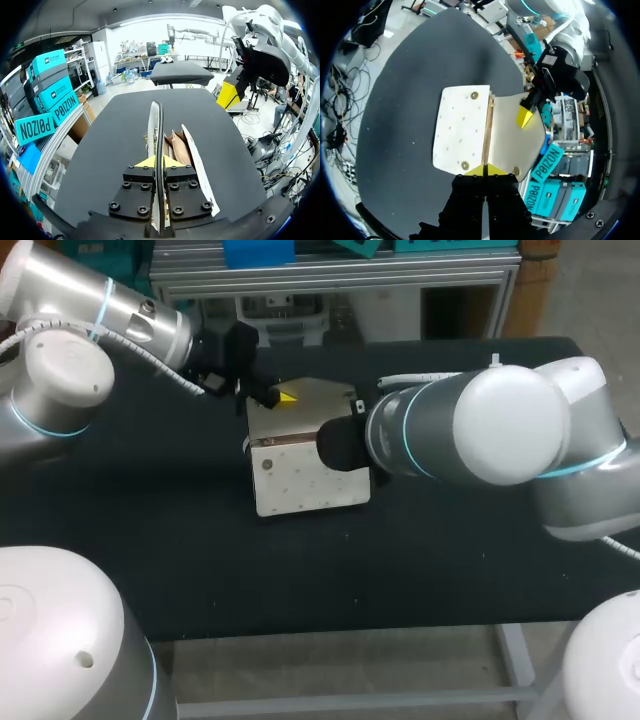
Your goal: Pick up the bag, open it, inspect its contents, close it, and place it on the opposite side
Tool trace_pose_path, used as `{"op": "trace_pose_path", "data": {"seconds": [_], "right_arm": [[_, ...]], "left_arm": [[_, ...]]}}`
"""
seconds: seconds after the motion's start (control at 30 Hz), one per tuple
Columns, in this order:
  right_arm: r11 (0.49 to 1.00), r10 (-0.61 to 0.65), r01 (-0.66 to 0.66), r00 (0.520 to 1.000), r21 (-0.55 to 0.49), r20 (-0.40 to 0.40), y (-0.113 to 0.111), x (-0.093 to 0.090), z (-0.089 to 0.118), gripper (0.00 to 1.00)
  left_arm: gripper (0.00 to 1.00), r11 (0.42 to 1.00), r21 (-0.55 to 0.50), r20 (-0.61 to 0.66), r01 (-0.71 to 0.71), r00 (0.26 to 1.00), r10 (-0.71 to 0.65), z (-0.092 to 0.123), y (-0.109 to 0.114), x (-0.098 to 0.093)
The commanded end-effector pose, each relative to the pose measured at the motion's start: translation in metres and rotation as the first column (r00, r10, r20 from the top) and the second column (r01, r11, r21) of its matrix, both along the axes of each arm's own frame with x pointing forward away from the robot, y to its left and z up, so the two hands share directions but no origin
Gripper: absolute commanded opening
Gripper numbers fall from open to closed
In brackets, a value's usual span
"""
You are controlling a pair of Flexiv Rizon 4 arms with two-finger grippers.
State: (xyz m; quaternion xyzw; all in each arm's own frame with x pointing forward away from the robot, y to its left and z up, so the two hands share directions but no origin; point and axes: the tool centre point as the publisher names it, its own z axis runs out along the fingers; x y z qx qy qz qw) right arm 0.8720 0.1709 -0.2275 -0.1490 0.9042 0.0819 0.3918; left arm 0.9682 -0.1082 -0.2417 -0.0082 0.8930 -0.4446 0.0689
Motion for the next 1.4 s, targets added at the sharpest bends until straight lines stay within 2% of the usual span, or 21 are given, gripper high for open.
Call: {"op": "trace_pose_path", "data": {"seconds": [0.03,0.2,0.53,0.9,1.03,1.1,1.27,1.4], "right_arm": [[1.0,0.009,-0.009,1.0,0.014,0.007,-0.005,-0.016,-0.007,0.0],[0.999,0.037,-0.037,0.999,0.018,-0.038,0.0,-0.027,-0.03,0.0],[0.999,0.001,0.004,0.994,0.052,-0.111,-0.009,-0.028,-0.075,0.0],[1.0,-0.027,0.029,0.989,0.012,-0.147,0.004,-0.027,-0.094,0.0],[0.999,-0.054,0.053,0.986,-0.005,-0.156,0.002,-0.032,-0.099,0.34],[0.997,-0.069,0.066,0.986,-0.026,-0.153,0.001,-0.034,-0.101,0.45],[0.995,-0.095,0.09,0.985,-0.041,-0.147,-0.005,-0.037,-0.108,0.46],[0.994,-0.107,0.102,0.982,-0.04,-0.158,-0.011,-0.031,-0.12,0.45]], "left_arm": [[0.0,1.0,-0.004,-0.019,0.028,0.999,-0.028,-0.008,-0.005,0.014],[0.0,0.999,-0.01,-0.01,0.046,0.999,-0.046,-0.018,-0.007,0.02],[0.0,0.996,0.011,0.019,0.087,0.996,-0.087,-0.038,-0.006,0.028],[0.0,0.998,0.016,-0.028,0.067,0.997,-0.067,-0.057,-0.006,0.035],[0.0,0.997,0.029,-0.05,0.073,0.996,-0.071,-0.065,-0.007,0.04],[0.0,0.997,0.034,-0.058,0.075,0.996,-0.073,-0.067,-0.008,0.043],[0.0,0.997,0.029,-0.068,0.076,0.995,-0.074,-0.07,-0.006,0.047],[0.0,0.996,0.024,-0.076,0.084,0.994,-0.082,-0.073,-0.004,0.048]]}}
